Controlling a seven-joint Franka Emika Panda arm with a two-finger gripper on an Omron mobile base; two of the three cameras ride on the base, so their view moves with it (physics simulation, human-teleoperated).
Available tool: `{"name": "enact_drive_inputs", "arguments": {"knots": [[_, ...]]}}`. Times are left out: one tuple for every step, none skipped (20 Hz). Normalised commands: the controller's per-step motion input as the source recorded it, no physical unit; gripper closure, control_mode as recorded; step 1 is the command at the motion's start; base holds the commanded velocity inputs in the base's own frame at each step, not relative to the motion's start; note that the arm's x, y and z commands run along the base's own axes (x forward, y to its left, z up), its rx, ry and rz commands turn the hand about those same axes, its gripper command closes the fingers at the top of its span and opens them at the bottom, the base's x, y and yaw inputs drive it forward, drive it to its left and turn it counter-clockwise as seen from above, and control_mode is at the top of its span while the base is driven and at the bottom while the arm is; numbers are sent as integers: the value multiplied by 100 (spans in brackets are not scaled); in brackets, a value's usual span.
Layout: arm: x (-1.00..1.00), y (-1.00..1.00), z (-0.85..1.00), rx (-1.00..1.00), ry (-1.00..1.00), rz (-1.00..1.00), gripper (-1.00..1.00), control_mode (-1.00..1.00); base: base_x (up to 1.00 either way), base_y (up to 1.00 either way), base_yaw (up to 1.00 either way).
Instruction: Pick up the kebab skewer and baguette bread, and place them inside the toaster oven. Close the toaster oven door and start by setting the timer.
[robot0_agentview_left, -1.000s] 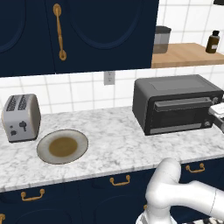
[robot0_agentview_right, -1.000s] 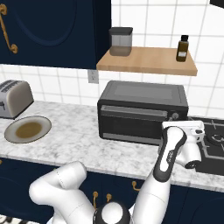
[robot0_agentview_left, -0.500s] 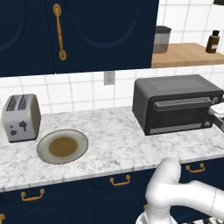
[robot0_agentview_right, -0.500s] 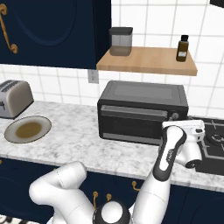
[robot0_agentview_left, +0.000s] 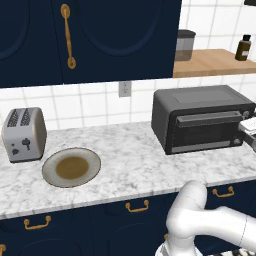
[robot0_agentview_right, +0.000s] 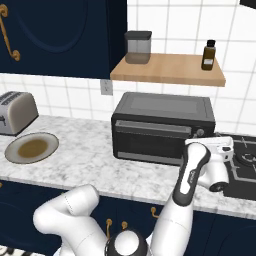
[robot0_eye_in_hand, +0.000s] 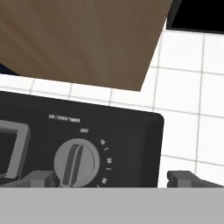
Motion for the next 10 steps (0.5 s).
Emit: {"name": "enact_drive_inputs", "arguments": {"knots": [[0, -26, 38, 0, 0, -7, -100, -100, 0, 0, 0], [0, -34, 40, 0, 0, -7, -100, -100, 0, 0, 0], [0, -36, 42, 0, 0, -6, -100, -100, 0, 0, 0], [0, -44, 46, 0, 0, -6, -100, -100, 0, 0, 0], [-22, -44, 49, 0, 0, -6, -100, -100, 0, 0, 0], [-5, -39, 39, 0, 0, -5, -100, -100, 0, 0, 0], [-22, -34, 49, 0, 0, -3, -100, -100, 0, 0, 0], [-6, -27, 49, 2, 0, -1, -100, -100, 0, 0, 0], [-11, -21, 53, 2, 0, -1, -100, -100, 0, 0, 0], [-6, -31, 52, 3, 0, -1, -100, -100, 0, 0, 0]]}}
